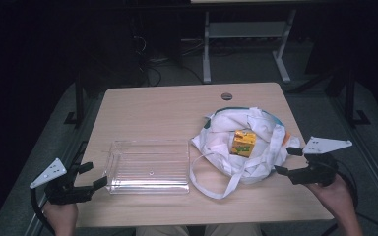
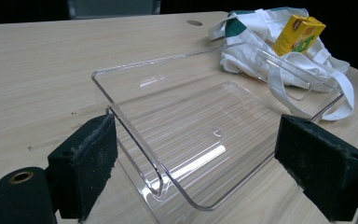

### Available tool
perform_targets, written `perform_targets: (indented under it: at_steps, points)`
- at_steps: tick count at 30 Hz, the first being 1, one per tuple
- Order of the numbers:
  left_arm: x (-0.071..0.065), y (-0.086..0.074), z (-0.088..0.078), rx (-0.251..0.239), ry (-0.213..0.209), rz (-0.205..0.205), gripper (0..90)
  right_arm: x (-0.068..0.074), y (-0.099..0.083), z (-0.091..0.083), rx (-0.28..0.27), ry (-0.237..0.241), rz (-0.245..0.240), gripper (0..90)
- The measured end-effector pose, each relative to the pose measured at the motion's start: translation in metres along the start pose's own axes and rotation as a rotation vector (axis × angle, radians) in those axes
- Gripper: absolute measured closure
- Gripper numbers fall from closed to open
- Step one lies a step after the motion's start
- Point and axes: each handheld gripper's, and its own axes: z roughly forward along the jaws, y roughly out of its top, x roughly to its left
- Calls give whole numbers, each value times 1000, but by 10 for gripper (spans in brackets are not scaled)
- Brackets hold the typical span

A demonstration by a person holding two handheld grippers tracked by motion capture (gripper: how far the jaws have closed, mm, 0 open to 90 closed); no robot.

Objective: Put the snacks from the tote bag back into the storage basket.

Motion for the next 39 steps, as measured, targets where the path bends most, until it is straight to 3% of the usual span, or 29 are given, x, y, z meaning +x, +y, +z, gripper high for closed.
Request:
perform_targets:
  at_steps: [20,35,39]
  points:
    - [2,-1,-1,-8,5,-11,128,-12,45,17,64,39,-42,174]
    - [2,-1,-2,-10,5,-11,127,-25,82,40,147,86,-69,165]
    - [2,-1,-2,-11,5,-11,128,-25,94,54,193,100,-103,166]
